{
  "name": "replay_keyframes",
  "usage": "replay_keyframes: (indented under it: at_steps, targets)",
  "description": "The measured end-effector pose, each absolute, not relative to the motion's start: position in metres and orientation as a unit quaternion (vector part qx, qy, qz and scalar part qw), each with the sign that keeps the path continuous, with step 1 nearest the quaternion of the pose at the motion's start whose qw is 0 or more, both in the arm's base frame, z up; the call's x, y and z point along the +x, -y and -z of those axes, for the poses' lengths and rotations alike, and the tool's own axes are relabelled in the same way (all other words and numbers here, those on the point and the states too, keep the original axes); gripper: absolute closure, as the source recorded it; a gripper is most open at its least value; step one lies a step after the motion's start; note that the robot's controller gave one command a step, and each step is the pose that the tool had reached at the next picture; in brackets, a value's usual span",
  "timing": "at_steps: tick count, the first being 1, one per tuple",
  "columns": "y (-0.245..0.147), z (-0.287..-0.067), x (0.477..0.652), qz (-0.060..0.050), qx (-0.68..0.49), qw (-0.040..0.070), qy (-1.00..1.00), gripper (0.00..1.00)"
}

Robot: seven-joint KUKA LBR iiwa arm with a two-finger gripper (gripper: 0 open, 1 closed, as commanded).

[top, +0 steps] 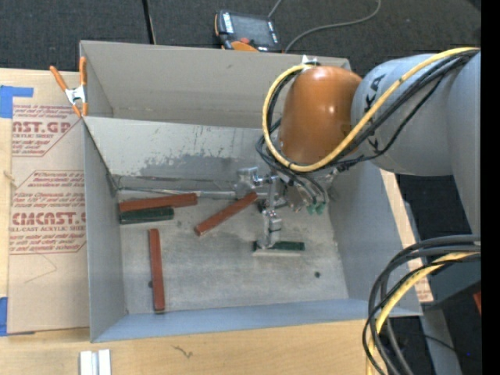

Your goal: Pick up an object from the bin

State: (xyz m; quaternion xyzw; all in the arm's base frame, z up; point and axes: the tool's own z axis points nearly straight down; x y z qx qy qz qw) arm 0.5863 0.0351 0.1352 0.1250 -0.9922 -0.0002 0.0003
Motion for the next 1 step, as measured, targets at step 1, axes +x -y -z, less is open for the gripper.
replay_keyframes:
  at_steps: [1]
  targets:
    - [-0.0585,-0.0728,0.5911,0.001,0.124,0.002,0.992,0.0]
